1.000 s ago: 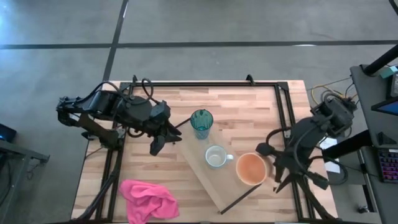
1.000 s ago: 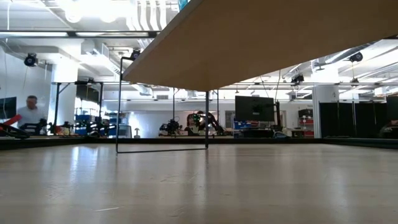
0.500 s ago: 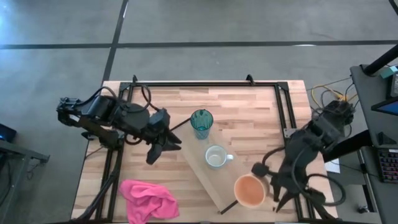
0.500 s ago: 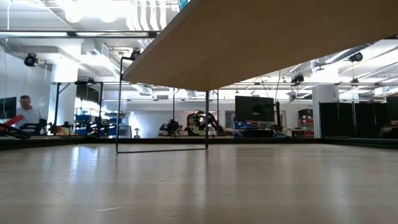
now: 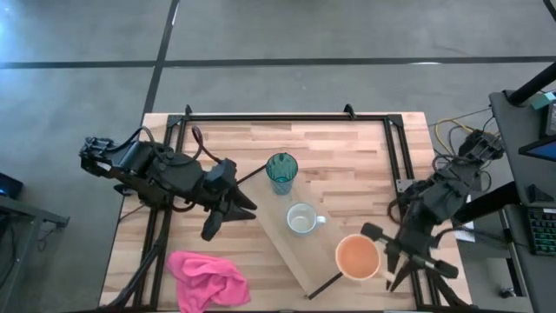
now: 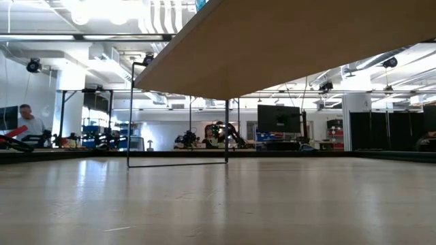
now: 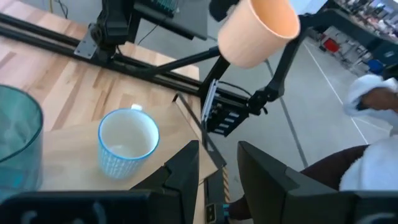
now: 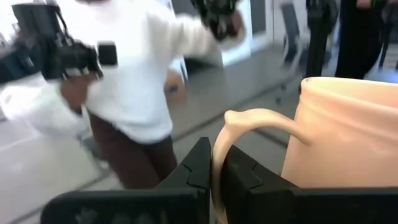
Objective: Stack small to large cups/mugs on shelf
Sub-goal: Put the yellow mug on the shelf
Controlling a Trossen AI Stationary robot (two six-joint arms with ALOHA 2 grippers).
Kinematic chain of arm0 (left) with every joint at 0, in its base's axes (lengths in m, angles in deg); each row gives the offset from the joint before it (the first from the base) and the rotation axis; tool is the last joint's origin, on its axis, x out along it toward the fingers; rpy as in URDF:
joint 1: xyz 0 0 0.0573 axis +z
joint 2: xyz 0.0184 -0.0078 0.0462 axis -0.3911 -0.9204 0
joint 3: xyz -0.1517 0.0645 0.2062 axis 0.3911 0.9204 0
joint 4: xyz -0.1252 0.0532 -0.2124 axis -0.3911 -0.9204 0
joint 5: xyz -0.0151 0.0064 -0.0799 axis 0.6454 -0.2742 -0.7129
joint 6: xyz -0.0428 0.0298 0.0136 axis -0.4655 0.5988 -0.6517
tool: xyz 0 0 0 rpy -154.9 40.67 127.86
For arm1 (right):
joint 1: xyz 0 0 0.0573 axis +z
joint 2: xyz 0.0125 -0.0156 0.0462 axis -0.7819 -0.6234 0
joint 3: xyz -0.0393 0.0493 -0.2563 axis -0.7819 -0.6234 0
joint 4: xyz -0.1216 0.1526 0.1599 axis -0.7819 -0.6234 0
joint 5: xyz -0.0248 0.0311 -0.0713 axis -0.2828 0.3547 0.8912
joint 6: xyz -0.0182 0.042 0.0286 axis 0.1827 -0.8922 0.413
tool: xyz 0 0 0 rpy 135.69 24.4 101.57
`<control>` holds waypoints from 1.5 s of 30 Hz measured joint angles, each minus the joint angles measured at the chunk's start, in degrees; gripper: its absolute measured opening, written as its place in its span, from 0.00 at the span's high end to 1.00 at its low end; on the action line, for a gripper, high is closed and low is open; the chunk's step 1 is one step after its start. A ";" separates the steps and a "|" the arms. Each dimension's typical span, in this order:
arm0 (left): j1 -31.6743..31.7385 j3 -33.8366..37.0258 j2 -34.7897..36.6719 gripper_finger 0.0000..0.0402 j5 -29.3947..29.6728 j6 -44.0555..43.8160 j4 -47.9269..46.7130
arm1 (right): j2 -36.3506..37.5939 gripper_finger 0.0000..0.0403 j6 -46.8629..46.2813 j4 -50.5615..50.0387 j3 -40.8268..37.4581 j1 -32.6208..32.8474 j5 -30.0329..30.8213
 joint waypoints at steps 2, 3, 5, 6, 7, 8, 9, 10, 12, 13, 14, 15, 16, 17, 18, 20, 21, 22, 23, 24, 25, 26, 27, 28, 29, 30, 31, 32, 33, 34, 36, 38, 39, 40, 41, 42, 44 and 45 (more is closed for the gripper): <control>0.02 0.00 -0.31 0.76 0.01 0.01 0.93 | 2.93 0.97 -0.39 3.74 -4.83 0.02 0.00; 0.02 0.00 -0.47 0.76 0.08 0.02 1.45 | 4.19 0.97 -1.74 5.41 -7.16 0.04 0.00; 0.02 0.01 -0.81 0.76 1.05 0.00 2.49 | 5.91 0.97 -5.06 10.90 -11.63 0.04 0.09; 0.02 0.01 -1.03 0.76 1.74 0.02 2.95 | 6.43 0.97 -6.17 14.00 -13.54 0.04 0.43; 0.06 0.00 -1.30 0.76 2.20 0.04 3.64 | 6.75 0.97 -7.20 16.76 -15.16 0.02 0.64; 0.07 0.00 -1.59 0.76 2.67 0.11 4.05 | 6.97 0.97 -7.96 19.22 -16.51 0.00 0.73; 0.07 0.02 -1.85 0.76 2.80 0.15 4.39 | 7.13 0.97 -8.28 20.82 -17.62 0.00 0.91; 0.07 0.02 -2.09 0.76 2.81 0.15 4.86 | 7.23 0.97 -8.37 20.99 -18.51 0.00 0.90; 0.07 0.02 -2.54 0.76 2.84 0.13 5.58 | 7.20 0.97 -8.34 20.16 -20.01 0.02 0.85; 0.07 0.02 -2.66 0.76 2.87 0.13 6.08 | 7.22 0.97 -8.34 20.06 -20.81 0.07 0.80; 0.07 0.02 -2.79 0.76 2.93 0.11 6.47 | 7.23 0.97 -8.25 20.13 -21.55 0.05 0.79; 0.07 0.02 -2.95 0.76 2.95 0.11 6.43 | 7.43 0.97 -7.92 20.25 -22.14 0.02 0.79; 0.07 0.02 -3.12 0.76 2.99 0.09 6.62 | 7.90 0.97 -7.18 20.44 -22.77 0.02 0.79; 0.07 0.02 -3.35 0.76 2.99 0.07 7.17 | 8.37 0.97 -6.33 20.43 -23.36 0.00 0.82; 0.07 0.02 -3.56 0.76 2.99 0.07 7.69 | 8.77 0.97 -5.64 20.47 -23.82 0.00 0.82; 0.07 0.02 -3.88 0.76 2.99 -0.24 8.29 | 9.73 0.97 -4.62 20.69 -24.67 0.02 0.65; 0.07 0.02 -3.98 0.76 2.98 -1.06 8.81 | 10.14 0.97 -4.21 20.94 -25.12 0.02 0.32; 0.07 0.02 -4.00 0.76 2.98 -1.76 9.00 | 10.50 0.97 -4.02 21.84 -25.46 0.02 -0.08; 0.07 0.02 -4.00 0.76 2.99 -2.58 8.83 | 10.95 0.97 -3.72 23.20 -25.95 0.02 -0.81; 0.07 0.02 -4.00 0.76 2.99 -2.83 8.84 | 11.46 0.97 -3.69 24.05 -26.50 0.02 -1.63; 0.07 0.02 -4.08 0.76 2.99 -2.86 8.90 | 11.86 0.97 -3.90 24.49 -27.03 0.01 -2.33; 0.07 0.02 -4.19 0.76 2.99 -2.88 8.92 | 12.25 0.97 -4.07 24.75 -27.52 0.02 -2.61; 0.07 0.02 -4.25 0.76 2.99 -2.89 8.91 | 12.56 0.97 -4.09 24.82 -28.12 0.02 -2.63; 0.07 0.02 -4.31 0.76 2.99 -2.91 8.90 | 12.85 0.97 -4.03 24.58 -28.77 0.02 -2.64; 0.07 0.02 -4.32 0.76 2.99 -2.91 8.90 | 13.05 0.97 -4.01 24.47 -29.32 0.02 -2.67; 0.07 0.02 -4.32 0.76 2.99 -2.91 8.92 | 13.14 0.97 -3.99 24.85 -29.83 0.00 -2.66; 0.07 0.02 -4.31 0.76 2.99 -2.91 8.98 | 13.37 0.97 -3.86 25.06 -30.44 -0.04 -2.65; 0.07 0.02 -4.30 0.76 2.99 -2.91 9.07 | 13.47 0.97 -3.67 25.15 -31.07 -0.04 -2.65; 0.07 0.02 -4.30 0.76 2.99 -2.91 9.18 | 13.48 0.97 -3.60 25.59 -31.58 -0.08 -2.64; 0.07 0.02 -4.30 0.76 2.99 -2.92 9.16 | 13.40 0.97 -3.51 26.24 -32.09 -0.07 -2.64; 0.07 0.02 -4.30 0.76 3.00 -2.93 9.04 | 13.38 0.97 -3.42 27.76 -33.30 -0.07 -2.64; 0.07 0.02 -4.30 0.76 3.48 -2.93 9.23 | 13.35 0.97 -3.35 30.71 -34.63 -0.17 -2.63; 0.07 0.02 -4.30 0.76 3.99 -2.95 9.25 | 13.37 0.97 -3.10 32.11 -35.46 -0.28 -2.64; 0.07 0.02 -4.30 0.76 4.35 -2.94 9.23 | 13.36 0.97 -2.94 33.67 -36.36 -0.32 -2.64; 0.07 0.02 -4.30 0.76 4.47 -2.95 9.23 | 13.35 0.97 -2.92 35.20 -37.26 -0.42 -2.64; 0.07 0.02 -4.30 0.76 4.49 -2.95 9.26 | 13.35 0.97 -2.96 37.13 -38.28 -0.70 -2.62; 0.07 0.02 -4.30 0.76 4.74 -2.91 9.53 | 13.35 0.97 -4.05 41.38 -40.18 -1.48 -2.67; 0.07 0.02 -4.30 0.76 4.79 -2.91 9.89 | 13.35 0.97 -4.92 43.12 -41.08 -1.96 -2.67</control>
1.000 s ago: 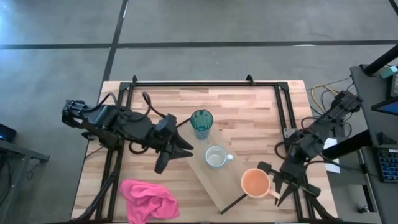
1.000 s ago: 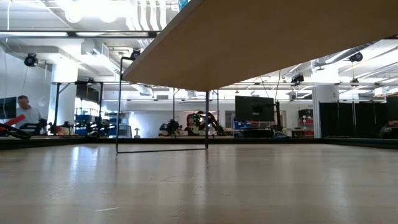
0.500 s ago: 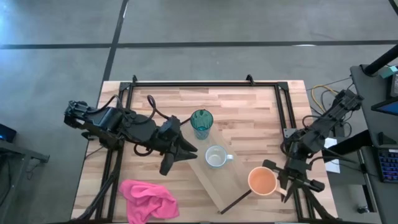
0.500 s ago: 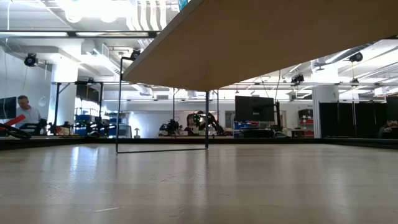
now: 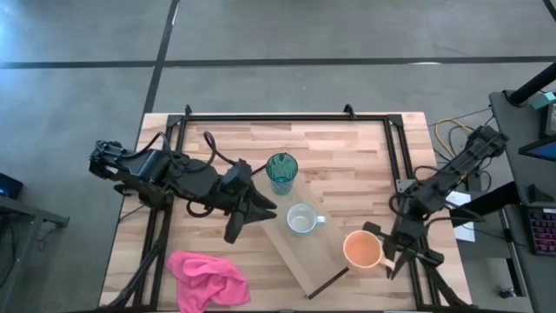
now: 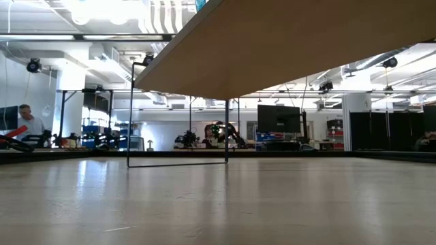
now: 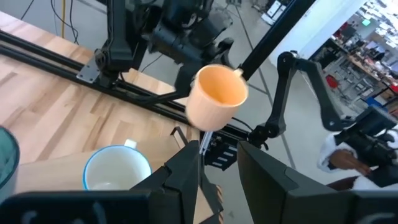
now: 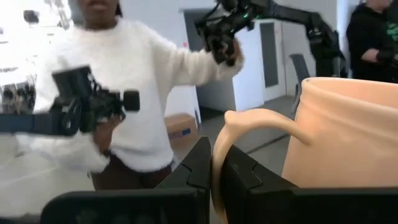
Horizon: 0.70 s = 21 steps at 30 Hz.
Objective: Stack small to large cups/mugs on shelf
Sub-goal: Put the yellow mug on the shelf
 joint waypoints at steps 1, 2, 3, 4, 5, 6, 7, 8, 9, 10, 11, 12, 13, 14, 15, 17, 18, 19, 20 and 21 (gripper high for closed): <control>0.00 0.00 0.00 0.76 0.00 0.01 0.41 | 0.00 0.97 -0.78 1.24 -0.82 -0.48 -0.03; 0.00 0.00 0.00 0.76 0.02 0.02 0.69 | 0.00 0.97 -1.28 2.16 -1.54 -0.89 -0.12; 0.00 0.00 0.00 0.76 0.03 0.02 0.80 | 0.00 0.97 -1.75 3.04 -2.23 -1.34 -0.29; 0.00 0.00 0.00 0.76 0.06 0.02 0.85 | 0.00 0.97 -2.22 3.80 -2.80 -1.87 -0.96; 0.00 0.00 0.00 0.76 0.08 0.02 0.89 | 0.00 0.97 -2.70 4.50 -3.24 -2.37 -1.49; 0.00 0.00 0.00 0.76 0.06 0.04 0.91 | 0.00 0.97 -3.22 4.68 -3.51 -2.88 -2.06; 0.00 0.00 0.00 0.76 0.06 0.04 0.91 | -0.02 0.97 -3.56 4.68 -3.71 -3.38 -2.95; 0.00 0.00 0.00 0.76 0.08 0.04 0.91 | -0.02 0.97 -3.67 4.60 -3.91 -3.87 -3.70; 0.00 0.00 0.00 0.76 0.08 0.04 0.93 | -0.07 0.97 -3.68 4.56 -4.04 -4.29 -4.41; 0.00 0.00 0.01 0.76 0.09 0.04 0.94 | -0.13 0.97 -3.68 4.56 -4.16 -4.74 -5.19; 0.00 0.00 0.02 0.76 0.10 0.04 0.95 | -0.28 0.97 -3.69 4.62 -4.23 -5.32 -6.19; 0.00 0.00 0.01 0.76 0.10 0.04 0.95 | -0.45 0.97 -3.69 4.69 -4.27 -5.78 -7.12; 0.00 0.00 -0.13 0.76 0.10 0.04 0.97 | -0.68 0.97 -3.70 4.67 -4.31 -6.16 -7.84; 0.00 0.00 -0.23 0.76 0.10 0.06 1.01 | -1.00 0.97 -3.70 4.67 -4.33 -6.47 -8.04; 0.00 0.00 -0.27 0.76 0.10 0.07 0.98 | -1.41 0.97 -3.70 4.67 -4.33 -6.81 -8.15; 0.00 0.00 -0.35 0.76 0.10 0.07 0.97 | -2.35 0.97 -3.87 4.66 -4.33 -7.48 -8.84; 0.00 0.00 -0.35 0.76 0.10 0.07 0.97 | -2.89 0.97 -4.24 4.65 -4.33 -7.77 -8.91; 0.00 0.00 -0.40 0.76 0.10 0.07 1.00 | -3.39 0.97 -4.76 4.60 -4.33 -8.12 -8.92; 0.00 0.00 -0.60 0.76 0.12 0.07 1.14 | -3.89 0.97 -5.21 4.54 -4.33 -8.51 -8.92; 0.00 0.00 -0.68 0.76 0.11 0.07 1.28 | -4.40 0.97 -5.70 4.57 -4.35 -8.85 -8.96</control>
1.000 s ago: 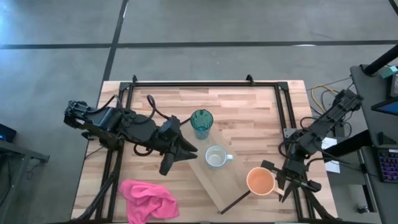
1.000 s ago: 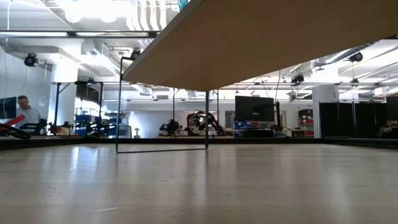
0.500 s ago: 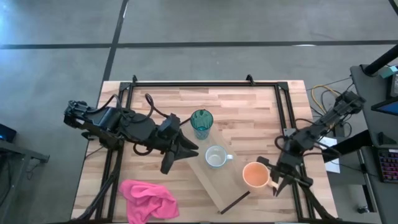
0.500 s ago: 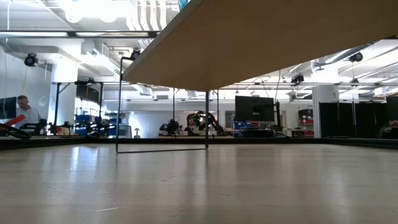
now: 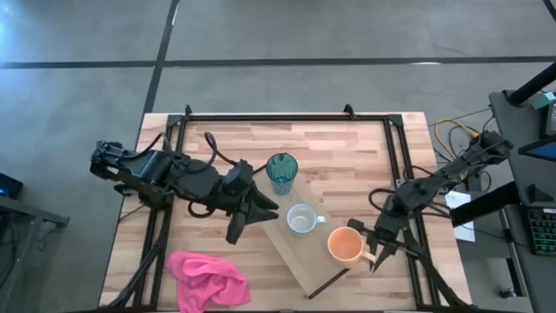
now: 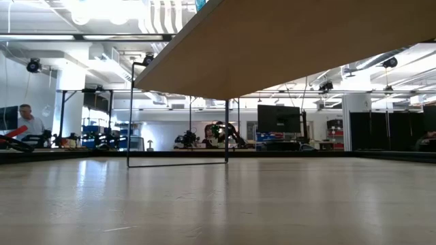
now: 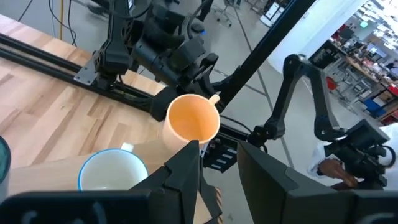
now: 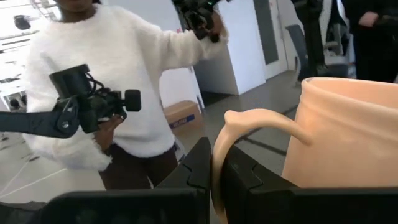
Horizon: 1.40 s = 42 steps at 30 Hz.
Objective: Stack small to large cups/mugs on shelf
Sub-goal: Put the yellow mug on the shelf
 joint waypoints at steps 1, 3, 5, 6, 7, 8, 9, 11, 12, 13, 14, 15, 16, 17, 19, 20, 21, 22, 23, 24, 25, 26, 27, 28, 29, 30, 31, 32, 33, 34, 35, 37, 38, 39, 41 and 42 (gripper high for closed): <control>0.00 0.00 -0.06 0.76 -0.01 0.00 -0.02 | -0.46 0.97 -0.42 0.00 0.00 -0.37 -0.02; 0.00 0.02 -0.31 0.76 -0.01 0.02 0.40 | -1.35 0.97 -0.80 0.02 -0.01 -1.00 -0.08; 0.00 0.02 -0.39 0.76 -0.01 0.02 0.67 | -1.92 0.97 -0.83 0.04 -0.02 -1.43 -0.60; 0.00 0.02 -0.39 0.76 -0.04 0.02 0.55 | -2.16 0.97 -0.97 0.20 -0.02 -1.59 -1.23; 0.00 0.02 -0.44 0.76 -0.07 0.02 0.55 | -2.42 0.97 -1.01 0.35 -0.02 -1.71 -1.51; 0.00 0.02 -0.57 0.76 -0.10 0.03 0.57 | -2.62 0.97 -1.02 0.48 -0.02 -1.71 -1.57; 0.00 0.02 -0.61 0.76 -0.10 0.04 0.57 | -2.84 0.97 -1.02 0.96 -0.06 -1.71 -1.72; 0.00 0.02 -0.63 0.76 -0.14 0.37 0.55 | -3.10 0.97 -0.99 1.70 -0.07 -1.75 -1.77; 0.00 0.02 -0.63 0.76 -0.16 0.48 0.52 | -3.27 0.97 -0.99 1.91 -0.07 -1.75 -1.75; 0.00 0.02 -0.63 0.76 -0.16 0.49 0.53 | -3.58 0.97 -0.99 1.94 -0.07 -1.75 -1.76; 0.00 0.02 -0.63 0.76 -0.16 0.50 0.52 | -3.97 0.97 -1.01 1.84 -0.07 -1.75 -1.77; 0.00 0.02 -0.63 0.76 -0.17 0.52 0.54 | -4.43 0.97 -1.01 1.72 -0.07 -1.75 -1.77; 0.00 0.02 -0.63 0.76 -0.18 0.52 0.52 | -4.92 0.97 -1.02 1.90 -0.07 -1.76 -1.77; 0.00 0.02 -0.63 0.76 -0.18 0.54 0.51 | -5.49 0.97 -1.06 2.26 -0.07 -1.82 -1.85; 0.00 0.02 -0.63 0.76 -0.21 0.55 0.50 | -6.57 0.97 -1.36 3.29 -0.07 -1.86 -2.51; 0.00 0.02 -0.63 0.76 -0.21 0.55 0.50 | -7.19 0.97 -1.43 3.88 -0.07 -1.88 -2.54; 0.00 0.02 -0.63 0.76 -0.19 0.55 0.50 | -7.78 0.97 -1.45 4.67 -0.07 -1.99 -2.57; 0.00 0.02 -0.63 0.76 -0.21 0.56 0.47 | -8.35 0.97 -1.65 5.45 -0.07 -2.09 -2.70; 0.00 0.02 -0.63 0.76 -0.21 0.57 0.37 | -8.88 0.97 -2.03 6.37 -0.07 -2.22 -2.76; 0.00 0.02 -0.63 0.76 -0.21 0.57 0.31 | -9.51 0.97 -2.46 7.36 -0.07 -2.49 -2.89; 0.00 0.02 -0.63 0.76 -0.21 0.57 0.33 | -10.15 0.97 -2.91 8.20 -0.07 -2.70 -3.03; 0.00 0.02 -0.63 0.76 -0.21 0.57 0.32 | -10.71 0.97 -3.64 8.79 -0.07 -2.96 -3.14; 0.00 0.02 -0.63 0.76 -0.23 0.57 0.31 | -11.40 0.97 -4.03 9.21 -0.07 -3.15 -3.36; 0.00 0.02 -0.63 0.76 -0.23 0.57 0.29 | -12.04 0.97 -4.36 10.03 -0.07 -3.38 -3.64; 0.00 0.02 -0.63 0.76 -0.23 0.57 0.28 | -12.65 0.97 -4.46 10.75 -0.07 -3.52 -3.92; 0.00 0.02 -0.63 0.76 -0.23 0.57 0.22 | -13.24 0.97 -4.80 11.61 -0.09 -3.61 -4.00; 0.00 0.02 -0.63 0.76 -0.23 0.57 0.21 | -13.92 0.97 -5.21 12.99 -0.09 -3.71 -4.02; 0.00 0.02 -0.63 0.76 -0.23 0.57 0.20 | -14.58 0.97 -5.70 14.28 -0.09 -3.72 -4.04; 0.00 0.02 -0.63 0.76 -0.25 0.57 0.17 | -15.12 0.97 -6.19 15.37 -0.09 -3.72 -4.07; 0.00 0.02 -0.63 0.76 -0.24 0.58 0.13 | -15.78 0.97 -6.67 16.49 -0.09 -3.72 -4.09; 0.00 0.02 -0.63 0.76 -0.25 0.74 0.07 | -16.36 0.97 -7.08 17.51 -0.09 -3.72 -4.09; 0.00 0.02 -0.63 0.76 -0.28 2.33 0.07 | -17.39 0.97 -7.44 18.33 -0.09 -3.72 -4.09; 0.00 0.02 -0.63 0.76 -0.28 3.15 0.07 | -17.96 0.97 -7.44 18.68 -0.09 -3.72 -4.11; 0.00 0.02 -0.63 0.76 -0.29 3.35 0.07 | -18.61 0.97 -7.48 19.21 -0.09 -3.72 -4.11; 0.00 0.02 -0.63 0.76 -0.29 3.41 0.07 | -19.63 0.97 -7.69 19.43 -0.09 -3.72 -4.11; 0.00 0.02 -0.63 0.76 -0.29 3.44 0.06 | -20.12 0.97 -8.02 19.79 -0.09 -3.72 -4.11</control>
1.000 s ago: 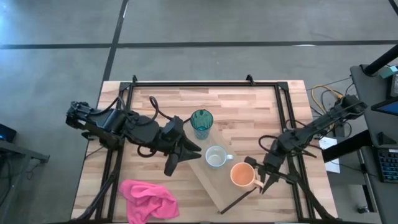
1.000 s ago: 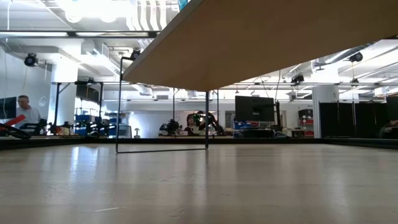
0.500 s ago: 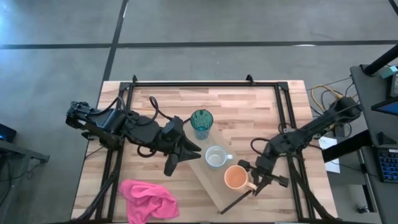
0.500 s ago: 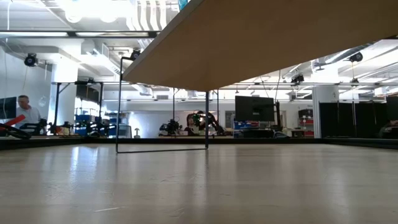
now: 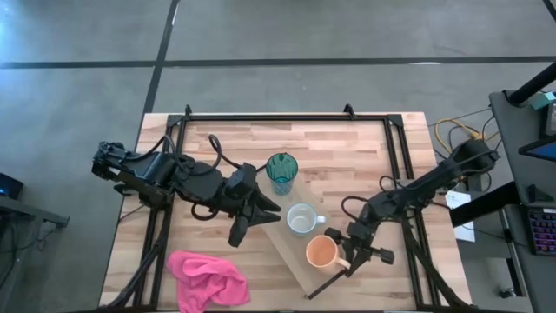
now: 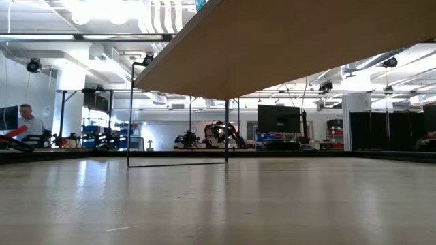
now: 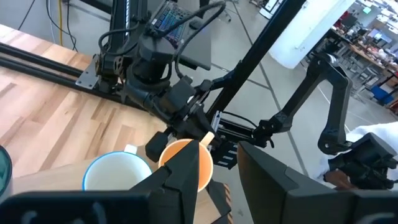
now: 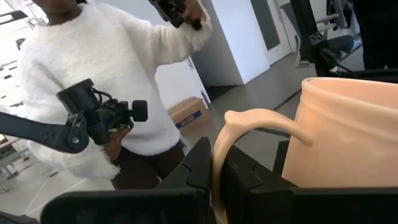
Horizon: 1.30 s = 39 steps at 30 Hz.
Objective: Stack small to large cups/mugs on shelf
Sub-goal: Put the yellow mug on the shelf
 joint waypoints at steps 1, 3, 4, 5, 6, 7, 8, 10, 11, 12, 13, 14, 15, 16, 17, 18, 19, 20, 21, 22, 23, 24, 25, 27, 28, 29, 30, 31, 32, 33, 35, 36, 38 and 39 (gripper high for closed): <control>0.00 0.00 0.00 0.76 0.00 0.03 0.01 | -0.42 0.97 -0.06 0.19 0.00 0.00 0.00; 0.00 0.00 0.00 0.76 0.00 0.03 -0.01 | -1.15 0.97 -0.08 0.75 0.00 0.00 0.00; 0.00 0.00 0.00 0.76 0.00 0.03 -0.01 | -1.42 0.97 -0.09 0.96 0.00 0.00 0.00; 0.00 0.00 0.00 0.76 0.00 0.05 -0.01 | -1.49 0.97 -0.24 0.92 0.00 0.00 0.00; 0.00 0.00 0.00 0.76 0.00 0.06 -0.01 | -1.49 0.97 -0.70 0.77 0.00 0.00 0.00; 0.00 0.00 0.00 0.76 -0.01 0.08 -0.01 | -1.47 0.97 -1.30 0.81 0.00 0.00 0.00; 0.00 0.00 0.00 0.76 -0.17 0.08 -0.01 | -1.47 0.97 -1.98 0.86 0.00 0.00 0.00; 0.00 0.00 0.00 0.76 -0.58 0.12 -0.03 | -1.30 0.97 -2.91 0.63 0.00 0.00 0.01; 0.00 0.00 0.00 0.76 -0.63 0.12 -0.10 | -1.15 0.97 -3.03 0.02 0.00 0.00 0.00; 0.00 0.00 0.00 0.76 -0.69 0.14 -0.12 | -1.06 0.97 -3.02 -0.67 0.03 0.00 0.02; 0.00 0.00 0.00 0.76 -0.76 0.14 -0.13 | -0.99 0.97 -3.01 -1.50 0.13 0.02 0.00; -0.01 0.00 0.00 0.76 -0.79 0.18 -0.18 | -0.97 0.97 -2.98 -2.14 0.17 0.02 0.01; 0.00 0.00 0.00 0.76 -0.79 0.31 -0.25 | -0.98 0.97 -2.94 -2.46 0.17 0.02 0.02; 0.00 0.00 0.00 0.76 -0.79 0.79 -0.50 | -1.20 0.97 -2.94 -2.46 0.20 0.02 0.02; 0.00 0.00 0.00 0.76 -0.79 1.25 -0.69 | -1.30 0.97 -2.94 -2.44 0.24 0.02 0.11; 0.00 0.00 0.00 0.76 -0.81 1.32 -0.88 | -1.34 0.97 -2.83 -2.52 0.24 0.02 0.67; 0.00 0.00 0.00 0.76 -0.81 1.33 -1.07 | -1.34 0.97 -2.83 -2.63 0.24 0.02 1.55; 0.00 0.00 0.00 0.76 -0.81 1.35 -1.03 | -1.34 0.97 -2.83 -2.78 0.24 0.02 2.54; 0.00 0.00 0.00 0.76 -0.83 1.35 -1.02 | -1.32 0.97 -2.83 -2.81 0.22 0.02 3.15; 0.00 0.00 0.00 0.76 -0.83 1.35 -1.03 | -1.19 0.97 -2.83 -2.92 0.22 0.02 3.39; 0.00 0.00 0.00 0.76 -0.83 1.36 -1.02 | -1.14 0.97 -2.92 -3.00 0.20 0.02 3.66; -0.01 0.00 0.00 0.76 -0.84 1.37 -1.02 | -1.13 0.97 -3.04 -3.09 0.20 0.02 3.99; 0.00 0.00 0.00 0.76 -0.85 1.37 -1.02 | -1.08 0.97 -3.30 -3.12 0.17 0.02 4.24; 0.00 0.00 0.00 0.76 -0.87 1.39 -1.02 | -1.09 0.97 -4.69 -3.15 0.18 0.02 4.47; 0.00 0.00 0.00 0.76 -0.87 1.39 -1.02 | -1.23 0.97 -5.39 -3.19 0.17 0.01 4.62; 0.00 0.00 0.00 0.76 -0.87 1.41 -1.02 | -1.30 0.97 -5.89 -3.18 0.17 0.00 4.63; 0.00 0.00 0.00 0.76 -0.87 1.41 -1.02 | -1.32 0.97 -6.05 -3.37 0.17 0.00 4.64; 0.00 0.00 0.00 0.76 -0.89 1.41 -1.02 | -1.32 0.96 -6.16 -3.49 0.17 0.02 4.66; 0.00 0.00 0.00 0.76 -0.90 1.43 -1.01 | -1.32 0.95 -6.30 -3.54 0.13 0.02 4.63; -0.01 0.00 0.00 0.76 -0.90 1.43 -1.01 | -1.32 0.94 -6.46 -3.70 0.04 0.02 4.63; -0.01 0.00 0.00 0.76 -0.90 1.43 -1.00 | -1.36 0.90 -6.64 -4.32 0.00 0.02 4.63; 0.00 0.00 0.00 0.76 -0.90 1.43 -1.00 | -1.44 0.88 -6.66 -4.71 -0.08 0.02 4.69; -0.02 0.00 0.00 0.76 -0.90 1.41 -1.00 | -1.61 0.84 -7.00 -5.30 -0.19 0.01 5.25; 0.00 0.00 0.00 0.76 -0.90 1.41 -1.00 | -1.64 0.82 -7.05 -5.55 -0.22 0.00 5.30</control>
